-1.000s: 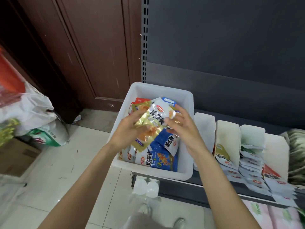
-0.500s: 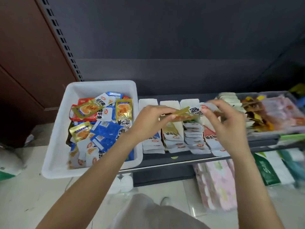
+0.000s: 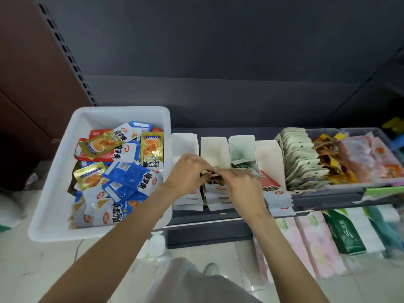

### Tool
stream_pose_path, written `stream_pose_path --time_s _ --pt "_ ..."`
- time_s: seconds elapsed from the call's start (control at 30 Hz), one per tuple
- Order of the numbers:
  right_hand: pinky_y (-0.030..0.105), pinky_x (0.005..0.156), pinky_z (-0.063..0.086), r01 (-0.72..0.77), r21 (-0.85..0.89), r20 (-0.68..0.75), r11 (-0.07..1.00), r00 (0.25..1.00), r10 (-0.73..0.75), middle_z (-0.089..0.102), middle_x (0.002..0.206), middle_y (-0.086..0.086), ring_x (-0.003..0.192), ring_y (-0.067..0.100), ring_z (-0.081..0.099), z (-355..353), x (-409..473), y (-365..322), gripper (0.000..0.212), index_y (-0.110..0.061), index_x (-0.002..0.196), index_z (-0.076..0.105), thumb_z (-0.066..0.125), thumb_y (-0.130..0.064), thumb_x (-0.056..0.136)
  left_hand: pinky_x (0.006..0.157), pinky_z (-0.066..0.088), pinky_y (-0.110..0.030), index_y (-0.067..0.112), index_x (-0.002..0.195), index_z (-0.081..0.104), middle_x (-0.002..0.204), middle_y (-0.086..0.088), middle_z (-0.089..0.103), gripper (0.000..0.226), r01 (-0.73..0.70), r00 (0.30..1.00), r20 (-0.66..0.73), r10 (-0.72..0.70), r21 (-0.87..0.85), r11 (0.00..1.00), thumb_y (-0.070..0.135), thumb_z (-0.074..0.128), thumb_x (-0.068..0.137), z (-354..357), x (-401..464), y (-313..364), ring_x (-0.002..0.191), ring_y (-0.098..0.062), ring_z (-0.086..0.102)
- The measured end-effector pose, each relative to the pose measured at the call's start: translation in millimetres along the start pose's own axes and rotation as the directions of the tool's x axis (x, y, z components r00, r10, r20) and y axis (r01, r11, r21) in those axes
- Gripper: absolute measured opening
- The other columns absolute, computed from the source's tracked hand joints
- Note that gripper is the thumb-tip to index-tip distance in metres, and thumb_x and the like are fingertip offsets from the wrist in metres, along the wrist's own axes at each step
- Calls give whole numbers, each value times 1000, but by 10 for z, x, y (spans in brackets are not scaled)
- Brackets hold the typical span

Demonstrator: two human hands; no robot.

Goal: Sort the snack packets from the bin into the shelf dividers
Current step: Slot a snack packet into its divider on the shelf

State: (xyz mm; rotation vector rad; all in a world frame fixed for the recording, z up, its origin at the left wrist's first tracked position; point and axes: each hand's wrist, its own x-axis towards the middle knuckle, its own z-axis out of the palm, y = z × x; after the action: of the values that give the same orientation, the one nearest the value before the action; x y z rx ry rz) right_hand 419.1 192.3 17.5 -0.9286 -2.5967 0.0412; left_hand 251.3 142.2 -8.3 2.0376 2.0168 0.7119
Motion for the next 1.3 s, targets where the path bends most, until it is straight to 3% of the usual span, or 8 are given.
stream_pose_path --time_s 0.17,0.3,0.47,0.57,0.8,0.97,1.17,1.3 --pt "31 71 29 166 -136 231 977 964 -132 74 84 -3 73 19 64 146 -59 20 28 -19 93 72 69 -7 68 108 31 -34 25 122 62 127 4 60 37 -53 980 192 53 -2 999 13 61 87 -97 -214 -66 128 -14 44" --pt "35 85 40 134 8 263 991 956 -131 70 106 0 96 23 59 -3 92 -109 33 -13 109 69 62 -6 78 87 50 -33 20 111 69 108 0 69 28 76 993 -83 -80 -54 996 10 65 85 -311 -513 -183 100 -18 63" --pt "33 88 48 109 306 268 946 943 -196 64 118 -3 108 16 54 -87 583 -684 33 -20 120 64 47 -9 93 64 51 -23 17 107 70 99 0 71 23 404 814 -423 -398 -81 911 10 65 85 -629 -904 -665 85 -18 66" --pt "32 91 48 123 442 274 888 925 -264 64 122 -2 109 15 58 179 960 -1118 31 -19 121 63 47 -12 95 71 48 -27 12 107 69 104 -7 70 23 527 731 -480 -485 -55 848 7 65 84 -857 -1005 -1097 92 -25 63" --pt "37 99 41 -93 398 571 912 804 -167 51 137 11 124 27 48 1027 1614 -1743 46 -11 141 39 47 -19 97 106 28 -38 8 136 42 137 -14 45 50 714 696 -193 -692 78 696 28 53 92 -1158 -716 -1853 127 -30 37" --pt "36 100 41 -175 359 556 917 829 -59 53 135 9 122 26 50 1225 1617 -1778 40 -9 136 45 47 -22 98 100 37 -37 12 132 46 130 -10 54 59 710 676 -18 -736 280 646 47 59 86 -1133 -588 -2095 119 -27 48" --pt "25 85 42 -550 611 578 569 802 153 56 127 -1 113 15 54 1182 1669 -1819 48 -13 138 37 56 -24 94 78 48 -29 22 118 62 112 0 67 34 632 750 -273 -603 24 775 23 67 84 -1232 -644 -1879 94 -21 63" --pt "38 96 49 -500 757 442 420 866 234 53 129 -2 114 15 55 980 1547 -1694 69 -20 140 32 67 -32 83 75 47 -15 27 98 70 95 7 72 21 536 709 -253 -659 -414 736 16 73 80 -1358 -808 -1630 87 -5 65"
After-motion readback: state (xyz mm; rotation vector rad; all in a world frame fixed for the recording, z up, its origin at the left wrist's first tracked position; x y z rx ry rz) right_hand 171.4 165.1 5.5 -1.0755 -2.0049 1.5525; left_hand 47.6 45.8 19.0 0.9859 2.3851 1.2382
